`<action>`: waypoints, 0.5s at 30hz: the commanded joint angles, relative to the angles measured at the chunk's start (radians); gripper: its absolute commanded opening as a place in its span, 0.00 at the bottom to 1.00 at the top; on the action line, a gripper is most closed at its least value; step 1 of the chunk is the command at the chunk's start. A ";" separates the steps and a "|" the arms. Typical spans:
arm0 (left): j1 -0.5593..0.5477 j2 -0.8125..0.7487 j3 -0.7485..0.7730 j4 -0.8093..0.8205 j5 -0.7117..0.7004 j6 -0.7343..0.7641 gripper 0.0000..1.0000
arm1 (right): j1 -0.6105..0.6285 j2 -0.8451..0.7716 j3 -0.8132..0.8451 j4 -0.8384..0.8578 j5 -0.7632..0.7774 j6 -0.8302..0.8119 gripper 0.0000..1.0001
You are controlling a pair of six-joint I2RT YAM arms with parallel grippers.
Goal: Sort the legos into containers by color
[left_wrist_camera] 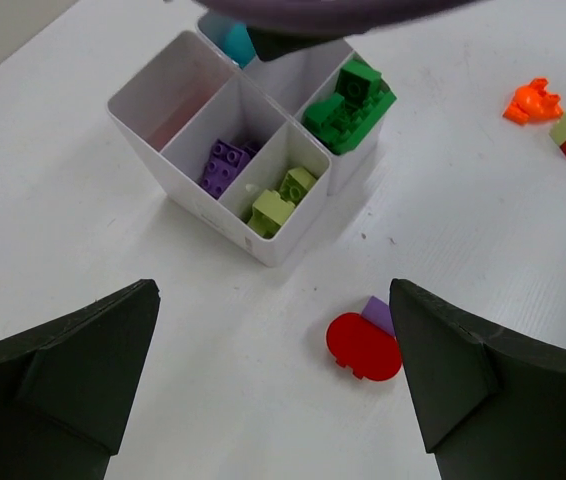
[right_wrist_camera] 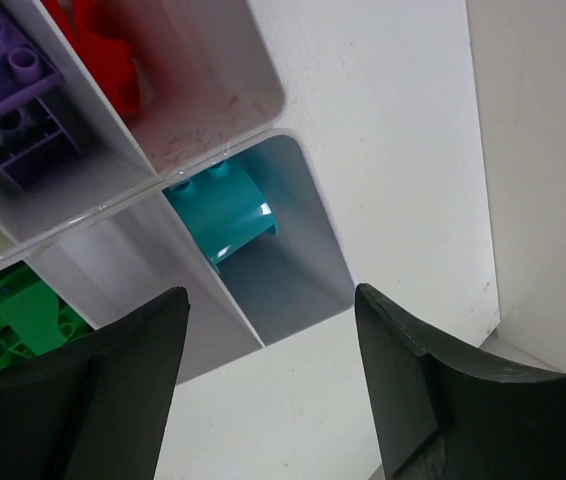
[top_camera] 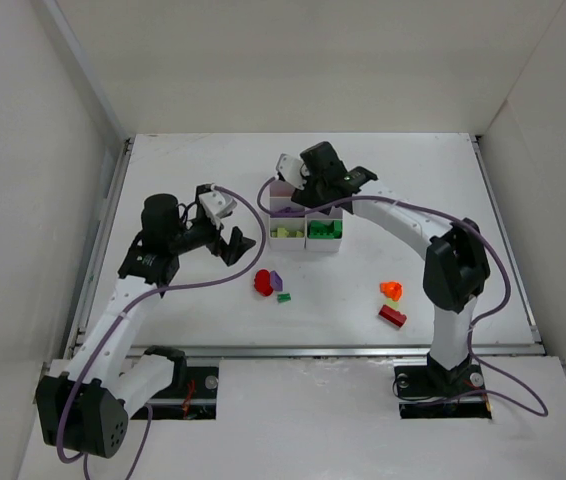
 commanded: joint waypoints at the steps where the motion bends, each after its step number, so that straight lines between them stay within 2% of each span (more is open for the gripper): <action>1: -0.004 -0.020 -0.013 -0.042 0.042 0.093 0.99 | 0.014 -0.102 0.039 0.017 0.046 0.045 0.73; 4: -0.004 -0.030 -0.013 -0.054 0.033 0.103 0.99 | 0.014 -0.172 0.048 0.029 0.076 0.166 0.74; 6: -0.004 -0.064 -0.035 -0.012 -0.019 0.020 0.99 | 0.014 -0.257 0.031 0.044 0.087 0.330 0.81; 7: -0.004 -0.078 -0.046 0.013 -0.047 -0.020 0.99 | 0.014 -0.292 0.013 0.054 0.098 0.387 0.87; 8: -0.004 -0.093 -0.060 0.038 -0.079 -0.058 0.99 | 0.025 -0.327 -0.048 0.084 0.098 0.442 1.00; 9: -0.004 -0.110 -0.094 0.090 -0.152 -0.093 0.99 | 0.025 -0.402 -0.088 0.103 0.087 0.547 1.00; 11: -0.004 -0.159 -0.127 0.128 -0.243 -0.192 0.99 | 0.074 -0.471 -0.181 0.148 0.102 0.629 1.00; 12: -0.004 -0.170 -0.140 0.138 -0.287 -0.218 0.99 | 0.103 -0.526 -0.282 0.193 0.133 0.677 1.00; 13: -0.004 -0.179 -0.152 0.138 -0.377 -0.241 0.99 | 0.140 -0.544 -0.327 0.205 0.179 0.690 1.00; 14: -0.004 -0.179 -0.152 0.138 -0.416 -0.274 0.99 | 0.227 -0.544 -0.360 0.205 0.313 0.702 1.00; 15: -0.004 -0.188 -0.152 0.122 -0.450 -0.285 0.99 | 0.270 -0.544 -0.378 0.168 0.380 0.714 1.00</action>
